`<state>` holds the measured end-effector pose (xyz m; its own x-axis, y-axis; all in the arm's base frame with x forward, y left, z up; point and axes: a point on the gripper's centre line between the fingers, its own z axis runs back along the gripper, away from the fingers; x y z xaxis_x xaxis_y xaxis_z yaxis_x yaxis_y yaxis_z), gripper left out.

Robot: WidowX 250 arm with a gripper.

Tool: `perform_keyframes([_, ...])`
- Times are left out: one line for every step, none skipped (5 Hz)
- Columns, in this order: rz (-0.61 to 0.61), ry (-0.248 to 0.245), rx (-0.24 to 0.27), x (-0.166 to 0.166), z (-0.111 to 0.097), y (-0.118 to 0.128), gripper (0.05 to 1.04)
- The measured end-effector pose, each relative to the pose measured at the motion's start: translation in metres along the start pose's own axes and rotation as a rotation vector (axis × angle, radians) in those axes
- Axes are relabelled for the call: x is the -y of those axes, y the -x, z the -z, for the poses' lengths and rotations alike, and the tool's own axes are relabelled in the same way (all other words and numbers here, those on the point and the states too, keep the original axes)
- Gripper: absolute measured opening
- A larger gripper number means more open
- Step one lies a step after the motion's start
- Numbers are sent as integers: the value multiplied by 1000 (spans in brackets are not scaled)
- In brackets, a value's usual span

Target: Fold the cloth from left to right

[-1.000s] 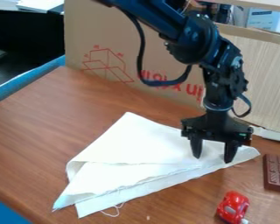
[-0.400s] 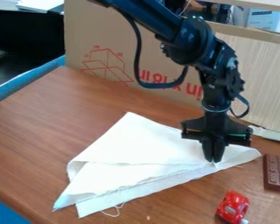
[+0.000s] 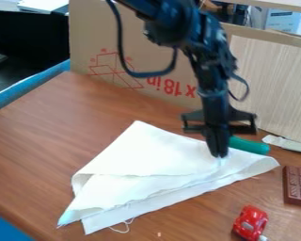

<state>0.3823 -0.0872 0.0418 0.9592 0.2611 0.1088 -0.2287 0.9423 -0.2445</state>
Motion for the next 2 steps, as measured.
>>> perform_keyframes([-12,58,-35,-24,-13,-7,50])
perform_keyframes([-3,66,-41,-49,-18,-14,50])
